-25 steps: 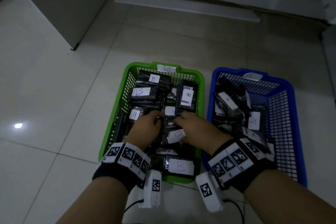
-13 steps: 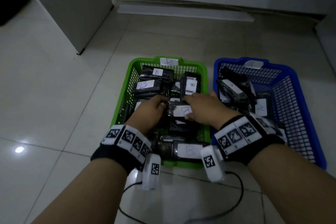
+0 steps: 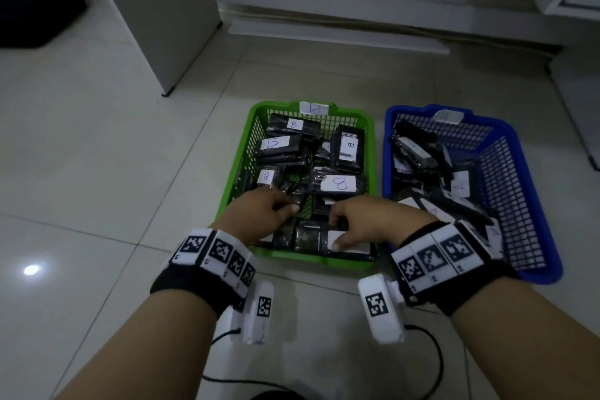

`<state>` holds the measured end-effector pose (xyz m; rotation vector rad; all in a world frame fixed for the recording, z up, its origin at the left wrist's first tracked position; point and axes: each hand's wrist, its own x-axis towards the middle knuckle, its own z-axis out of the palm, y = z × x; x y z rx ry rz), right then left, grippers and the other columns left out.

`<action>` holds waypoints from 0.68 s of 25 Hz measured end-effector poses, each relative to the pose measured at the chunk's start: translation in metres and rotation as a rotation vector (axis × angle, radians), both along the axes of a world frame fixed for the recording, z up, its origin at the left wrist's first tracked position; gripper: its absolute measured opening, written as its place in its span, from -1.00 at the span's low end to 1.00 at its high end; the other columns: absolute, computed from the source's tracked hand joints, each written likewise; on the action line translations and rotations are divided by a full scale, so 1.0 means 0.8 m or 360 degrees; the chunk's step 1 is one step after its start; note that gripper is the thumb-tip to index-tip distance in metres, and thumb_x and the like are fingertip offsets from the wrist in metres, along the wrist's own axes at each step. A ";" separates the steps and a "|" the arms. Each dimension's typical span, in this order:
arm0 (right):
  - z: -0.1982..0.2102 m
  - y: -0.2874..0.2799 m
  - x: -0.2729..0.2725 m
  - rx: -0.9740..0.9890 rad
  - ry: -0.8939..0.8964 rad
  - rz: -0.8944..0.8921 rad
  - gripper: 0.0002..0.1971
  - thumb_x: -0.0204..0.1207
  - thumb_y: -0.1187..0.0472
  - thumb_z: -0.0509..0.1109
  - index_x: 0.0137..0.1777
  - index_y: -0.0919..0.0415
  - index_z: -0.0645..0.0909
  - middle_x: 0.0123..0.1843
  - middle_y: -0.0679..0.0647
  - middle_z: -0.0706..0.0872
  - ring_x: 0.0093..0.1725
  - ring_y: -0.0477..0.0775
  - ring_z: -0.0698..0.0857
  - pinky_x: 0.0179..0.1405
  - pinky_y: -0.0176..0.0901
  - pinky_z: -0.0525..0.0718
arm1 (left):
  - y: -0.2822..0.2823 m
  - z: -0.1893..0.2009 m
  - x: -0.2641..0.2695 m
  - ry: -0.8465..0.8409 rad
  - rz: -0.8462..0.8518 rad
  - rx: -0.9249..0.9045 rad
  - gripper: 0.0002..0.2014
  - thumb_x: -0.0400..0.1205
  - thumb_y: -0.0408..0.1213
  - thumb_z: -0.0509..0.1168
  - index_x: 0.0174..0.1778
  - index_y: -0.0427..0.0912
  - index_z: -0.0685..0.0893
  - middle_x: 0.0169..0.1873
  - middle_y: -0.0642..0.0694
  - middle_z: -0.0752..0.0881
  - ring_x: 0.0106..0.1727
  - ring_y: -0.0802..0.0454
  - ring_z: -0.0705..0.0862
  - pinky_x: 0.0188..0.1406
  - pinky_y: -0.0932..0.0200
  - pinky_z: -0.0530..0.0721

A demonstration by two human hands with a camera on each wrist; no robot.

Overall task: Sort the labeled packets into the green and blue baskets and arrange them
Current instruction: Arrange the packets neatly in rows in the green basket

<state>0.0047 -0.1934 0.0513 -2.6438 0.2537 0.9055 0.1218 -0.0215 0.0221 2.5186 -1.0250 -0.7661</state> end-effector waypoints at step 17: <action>0.013 -0.002 0.004 0.0039 -0.0053 -0.0059 -0.64 0.53 0.06 0.42 0.28 0.15 0.65 0.12 -0.01 0.69 0.04 0.00 0.59 -0.12 -0.29 0.42 | 0.037 -0.004 0.003 -0.0157 -0.0087 -0.0029 -0.44 0.39 -0.10 0.54 0.33 0.00 0.60 0.25 -0.02 0.52 0.25 0.02 0.52 0.25 0.18 0.52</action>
